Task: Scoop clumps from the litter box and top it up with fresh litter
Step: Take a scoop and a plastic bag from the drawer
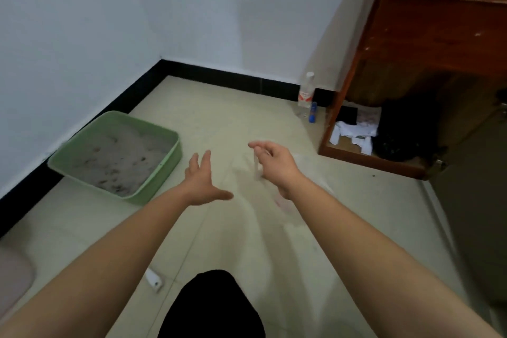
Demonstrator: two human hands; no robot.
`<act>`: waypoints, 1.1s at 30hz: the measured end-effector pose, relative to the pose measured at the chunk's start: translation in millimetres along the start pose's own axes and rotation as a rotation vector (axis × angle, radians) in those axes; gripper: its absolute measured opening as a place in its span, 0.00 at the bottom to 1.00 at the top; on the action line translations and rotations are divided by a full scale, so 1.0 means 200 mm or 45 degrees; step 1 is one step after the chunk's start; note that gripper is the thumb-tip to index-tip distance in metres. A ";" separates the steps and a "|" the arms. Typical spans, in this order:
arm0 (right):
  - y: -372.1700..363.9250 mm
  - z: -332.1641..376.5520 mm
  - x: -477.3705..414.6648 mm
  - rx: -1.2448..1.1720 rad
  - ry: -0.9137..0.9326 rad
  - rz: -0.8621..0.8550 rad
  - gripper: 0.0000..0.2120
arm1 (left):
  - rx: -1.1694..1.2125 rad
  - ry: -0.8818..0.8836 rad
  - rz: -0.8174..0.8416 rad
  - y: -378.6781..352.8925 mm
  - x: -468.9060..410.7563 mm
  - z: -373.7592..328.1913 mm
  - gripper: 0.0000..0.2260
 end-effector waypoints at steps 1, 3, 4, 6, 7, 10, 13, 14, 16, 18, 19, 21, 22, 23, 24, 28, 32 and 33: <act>-0.09 0.04 -0.01 -0.217 -0.063 0.063 0.11 | 0.031 0.053 0.046 -0.03 0.01 0.07 0.63; -0.24 0.12 -0.02 -0.661 -0.173 0.170 0.10 | 0.118 0.070 0.002 -0.07 0.02 0.21 0.69; -0.30 0.15 -0.03 -0.840 -0.213 0.195 0.09 | 0.202 0.048 -0.067 -0.08 0.02 0.27 0.69; -0.38 0.17 -0.05 -1.053 -0.243 0.212 0.09 | 0.523 -0.007 -0.132 -0.08 0.01 0.38 0.61; -0.41 0.17 -0.07 -1.081 -0.234 0.219 0.08 | 0.701 -0.031 -0.157 -0.07 0.03 0.42 0.49; -0.47 0.08 -0.13 -0.714 -0.146 0.113 0.09 | 0.810 0.060 -0.463 -0.05 0.08 0.53 0.12; -0.50 -0.12 -0.19 -0.039 0.040 -0.039 0.10 | 0.396 0.163 -0.661 -0.06 0.12 0.64 0.05; -0.51 -0.20 -0.20 0.158 0.079 -0.039 0.11 | 0.318 0.191 -0.668 -0.09 0.12 0.68 0.06; -0.55 -0.37 -0.21 0.414 0.043 0.023 0.11 | 0.284 0.273 -0.652 -0.16 0.12 0.78 0.06; -0.60 -0.56 -0.19 0.581 -0.028 0.113 0.12 | 0.338 0.403 -0.589 -0.26 0.10 0.88 0.04; -0.63 -0.64 -0.18 0.664 -0.047 0.154 0.12 | 0.369 0.464 -0.538 -0.32 0.10 0.93 0.03; -0.67 -0.81 -0.13 0.810 -0.090 0.238 0.12 | 0.397 0.547 -0.417 -0.45 0.08 1.02 0.03; -0.68 -0.88 -0.11 0.857 -0.113 0.278 0.13 | 0.396 0.569 -0.355 -0.51 0.07 1.04 0.04; -0.69 -0.93 -0.09 0.888 -0.136 0.314 0.13 | 0.415 0.584 -0.297 -0.56 0.07 1.06 0.07; -0.69 -0.97 -0.07 0.907 -0.150 0.341 0.14 | 0.464 0.601 -0.238 -0.60 0.07 1.07 0.12; -0.55 -0.95 -0.03 0.934 -0.229 0.331 0.24 | 0.513 0.690 0.006 -0.59 0.07 0.98 0.60; -0.20 -0.75 -0.04 0.948 -0.256 0.035 0.27 | 0.246 0.407 -0.207 -0.37 0.02 0.66 0.51; -0.08 -0.68 -0.03 0.963 -0.257 -0.062 0.27 | 0.174 0.314 -0.267 -0.33 -0.02 0.56 0.48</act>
Point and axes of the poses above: each hand's wrist, its own x-axis away from the middle knuckle, its own y-axis out of the back of the hand, z = x × y, the point moved 1 cm from there along -x, towards the middle knuckle, and after that the axes turned 6 degrees about z, right-handed, at the moved point
